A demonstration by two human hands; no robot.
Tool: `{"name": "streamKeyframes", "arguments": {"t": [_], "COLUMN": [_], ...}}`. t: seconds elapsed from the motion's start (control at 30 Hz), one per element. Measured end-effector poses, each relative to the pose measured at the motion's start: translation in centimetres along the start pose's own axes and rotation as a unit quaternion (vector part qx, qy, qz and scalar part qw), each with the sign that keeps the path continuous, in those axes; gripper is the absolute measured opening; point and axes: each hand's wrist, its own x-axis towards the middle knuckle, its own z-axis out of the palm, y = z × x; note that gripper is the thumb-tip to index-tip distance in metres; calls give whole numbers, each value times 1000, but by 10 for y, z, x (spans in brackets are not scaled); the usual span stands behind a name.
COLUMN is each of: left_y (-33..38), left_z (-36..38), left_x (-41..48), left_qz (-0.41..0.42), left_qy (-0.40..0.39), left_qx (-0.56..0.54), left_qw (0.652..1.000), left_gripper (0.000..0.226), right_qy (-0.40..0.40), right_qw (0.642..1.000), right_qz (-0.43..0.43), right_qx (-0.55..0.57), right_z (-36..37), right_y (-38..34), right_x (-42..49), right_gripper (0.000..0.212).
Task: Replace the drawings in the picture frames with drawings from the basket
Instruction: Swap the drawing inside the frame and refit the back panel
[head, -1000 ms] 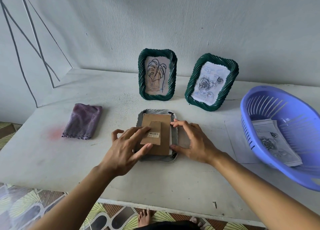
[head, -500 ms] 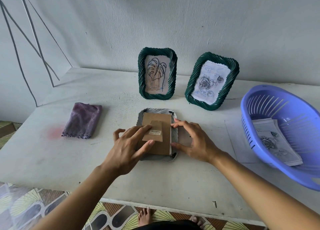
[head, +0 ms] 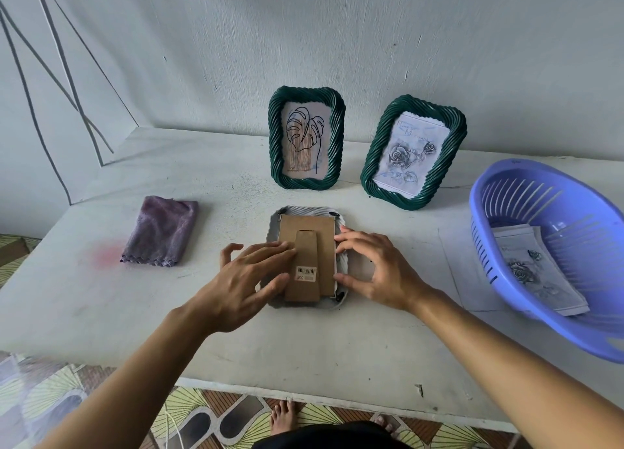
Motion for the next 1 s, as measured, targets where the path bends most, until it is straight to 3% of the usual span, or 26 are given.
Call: {"name": "streamKeyframes", "arguments": {"t": [0.13,0.37,0.57,1.0], "left_y": [-7,-8,-8,-4], "left_z": [1,11,15,24], "left_x": [-2,-5,-9,-11], "left_qz": [15,27,49,23], "left_qy": [-10,63,82,121], "left_qx": [25,72,61,39], "left_qw": [1000,995,994,992], "left_gripper": [68,78,62,56], "right_qy": [1,13,26,-4], "right_qw": [1000,1000,999,996], "right_qz": [0,6,1,27], "right_qx": [0,27,38,85], "right_z": [0,1,1,-4], "right_y": [0,0,0,-1], "right_x": [0,-1,-1,-2], "right_gripper": [37,39,40,40]}}
